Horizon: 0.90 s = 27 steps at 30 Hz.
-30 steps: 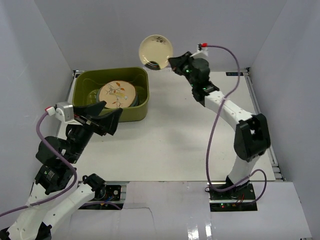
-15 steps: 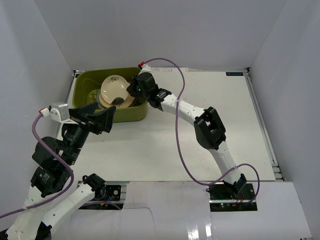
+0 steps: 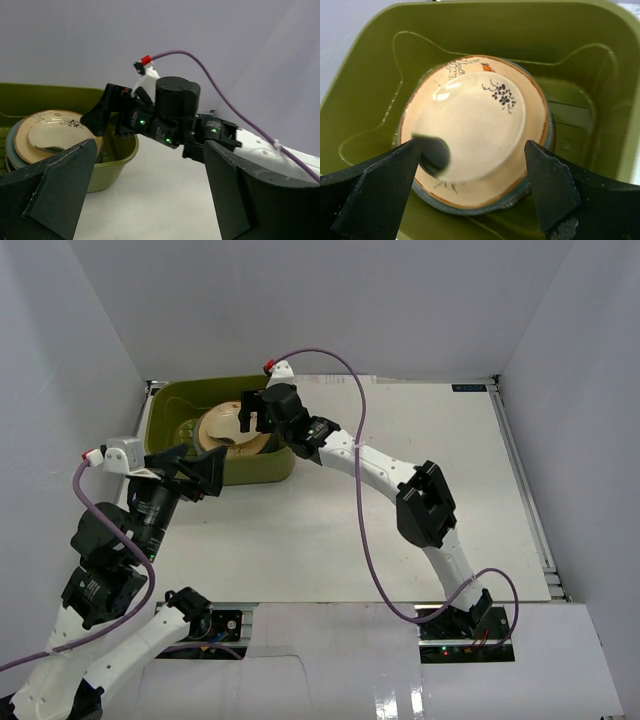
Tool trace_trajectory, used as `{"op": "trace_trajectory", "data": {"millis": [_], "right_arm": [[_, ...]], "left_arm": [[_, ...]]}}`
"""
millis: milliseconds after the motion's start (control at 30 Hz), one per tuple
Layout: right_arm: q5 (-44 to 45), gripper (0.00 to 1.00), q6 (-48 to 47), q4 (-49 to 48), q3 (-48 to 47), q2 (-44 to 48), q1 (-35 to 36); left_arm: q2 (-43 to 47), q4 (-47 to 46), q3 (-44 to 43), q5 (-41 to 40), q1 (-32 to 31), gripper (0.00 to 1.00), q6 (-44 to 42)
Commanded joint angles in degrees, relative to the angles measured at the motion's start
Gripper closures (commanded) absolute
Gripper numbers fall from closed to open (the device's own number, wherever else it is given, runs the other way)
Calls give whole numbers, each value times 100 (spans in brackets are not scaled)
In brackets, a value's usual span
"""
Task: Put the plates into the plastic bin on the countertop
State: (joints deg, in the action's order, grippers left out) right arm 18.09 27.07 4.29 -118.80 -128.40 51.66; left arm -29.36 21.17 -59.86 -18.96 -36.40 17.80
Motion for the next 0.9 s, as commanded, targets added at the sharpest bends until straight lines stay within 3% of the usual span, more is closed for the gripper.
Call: {"op": "trace_trajectory", "data": {"millis": [0,233,467,667,867], "right_arm": [[739,10,-657,71,338,858,11],[1294,10,-1028,107,1665,2159,11],[1329,10,-1309,-974,4958,5169,20],[1531,10,-1599,-948,6737,7920,28],[2110,10,-1670,-895,8135,9866,20]], "left_arm": [[1,151,-263,-520,-7,2,-241],[-157,186,-439,-644,-7,2,-409],[-131,247,-334,-65,-7,2,-295],[-271,274,-70,410,-7,2,-41],[-859,-174,272,586,-7,2,144]]}}
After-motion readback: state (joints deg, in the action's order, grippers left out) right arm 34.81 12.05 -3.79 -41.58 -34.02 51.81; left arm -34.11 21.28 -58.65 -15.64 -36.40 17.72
